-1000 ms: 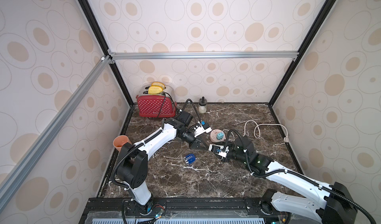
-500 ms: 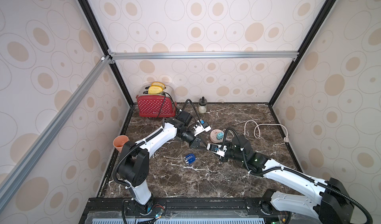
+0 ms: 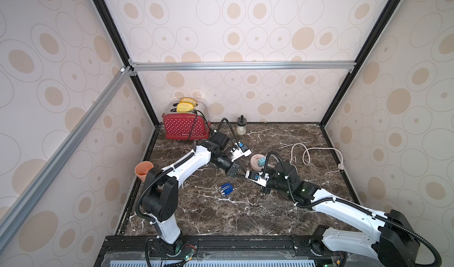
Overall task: Charge the electric shaver
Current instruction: Adjust the charging cable at the center of the board.
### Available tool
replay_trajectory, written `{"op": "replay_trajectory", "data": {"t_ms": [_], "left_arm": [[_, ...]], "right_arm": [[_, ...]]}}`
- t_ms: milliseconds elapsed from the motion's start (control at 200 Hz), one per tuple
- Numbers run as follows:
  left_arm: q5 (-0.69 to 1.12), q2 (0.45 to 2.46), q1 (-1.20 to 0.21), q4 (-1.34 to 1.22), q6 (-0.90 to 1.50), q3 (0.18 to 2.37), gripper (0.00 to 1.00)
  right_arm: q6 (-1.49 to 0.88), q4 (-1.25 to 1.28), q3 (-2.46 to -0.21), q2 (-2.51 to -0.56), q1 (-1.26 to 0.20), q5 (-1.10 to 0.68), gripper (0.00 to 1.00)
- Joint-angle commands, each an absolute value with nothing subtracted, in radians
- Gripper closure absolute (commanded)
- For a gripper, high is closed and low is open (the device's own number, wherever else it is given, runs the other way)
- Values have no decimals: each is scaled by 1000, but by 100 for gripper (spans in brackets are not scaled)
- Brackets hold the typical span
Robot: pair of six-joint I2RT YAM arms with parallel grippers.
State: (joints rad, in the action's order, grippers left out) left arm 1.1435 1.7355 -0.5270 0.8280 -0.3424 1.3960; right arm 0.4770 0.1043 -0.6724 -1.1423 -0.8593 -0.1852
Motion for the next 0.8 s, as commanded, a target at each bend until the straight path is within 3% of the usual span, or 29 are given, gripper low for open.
{"op": "replay_trajectory", "data": {"t_ms": [0, 110, 290, 325, 376, 436, 566, 796], "left_arm": [[1176, 1755, -531, 890, -377, 1430, 100], [1169, 1759, -531, 889, -376, 1433, 100], [1161, 1745, -530, 873, -362, 1422, 100], [1174, 1746, -528, 865, -354, 1419, 100], [1182, 1751, -527, 861, -348, 1422, 100], [1185, 1758, -526, 861, -350, 1427, 100], [1190, 1770, -528, 860, -342, 1439, 100], [1199, 1772, -527, 863, -341, 1443, 100]], "right_arm": [[472, 150, -710, -1142, -861, -187, 90], [445, 133, -722, -1138, -861, -184, 100], [425, 47, -751, -1126, -858, -198, 100], [424, 48, -747, -1120, -859, -198, 92], [427, 52, -739, -1111, -859, -198, 72], [435, 63, -733, -1102, -858, -194, 69], [458, 75, -734, -1097, -859, -197, 69], [445, 79, -741, -1121, -859, -204, 82]]}}
